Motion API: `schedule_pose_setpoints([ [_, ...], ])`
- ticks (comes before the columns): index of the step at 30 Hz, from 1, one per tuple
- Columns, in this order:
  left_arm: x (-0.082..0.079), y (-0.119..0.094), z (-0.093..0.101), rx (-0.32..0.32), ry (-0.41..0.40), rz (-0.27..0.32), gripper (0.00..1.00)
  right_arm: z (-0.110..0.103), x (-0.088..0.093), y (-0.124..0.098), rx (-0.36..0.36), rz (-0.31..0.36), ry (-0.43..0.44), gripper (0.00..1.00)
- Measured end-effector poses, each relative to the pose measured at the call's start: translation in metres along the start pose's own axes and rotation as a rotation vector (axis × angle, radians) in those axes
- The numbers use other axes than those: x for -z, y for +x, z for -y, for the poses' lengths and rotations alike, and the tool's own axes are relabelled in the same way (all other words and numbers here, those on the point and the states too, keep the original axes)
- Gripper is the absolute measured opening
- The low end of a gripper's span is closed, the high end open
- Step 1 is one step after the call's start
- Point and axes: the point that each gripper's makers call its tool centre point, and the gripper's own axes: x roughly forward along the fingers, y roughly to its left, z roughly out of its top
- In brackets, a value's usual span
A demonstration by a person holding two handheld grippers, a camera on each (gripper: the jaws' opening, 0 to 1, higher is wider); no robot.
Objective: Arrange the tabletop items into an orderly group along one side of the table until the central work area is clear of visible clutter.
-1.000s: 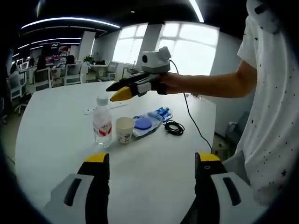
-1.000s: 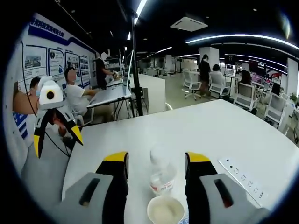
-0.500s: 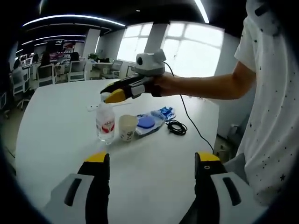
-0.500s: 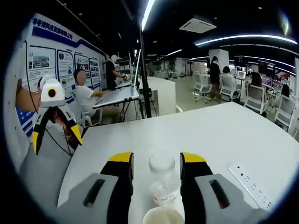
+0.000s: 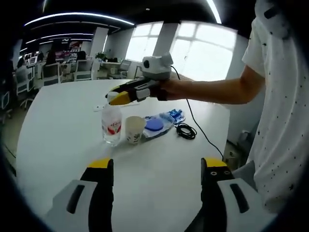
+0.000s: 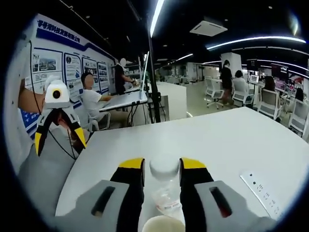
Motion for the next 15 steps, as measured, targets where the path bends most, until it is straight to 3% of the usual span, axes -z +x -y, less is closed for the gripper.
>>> schedule_pose_setpoints([
  [3, 0.0000, 0.0022, 0.0015, 0.001, -0.004, -0.003, 0.75, 0.0022, -0.0002, -0.0006, 0.005, 0.002, -0.007, 0.22],
  [15, 0.0017, 0.0068, 0.0038, 0.010, -0.008, -0.006, 0.74, 0.0039, 0.0003, -0.0022, 0.021, 0.010, -0.010, 0.21],
])
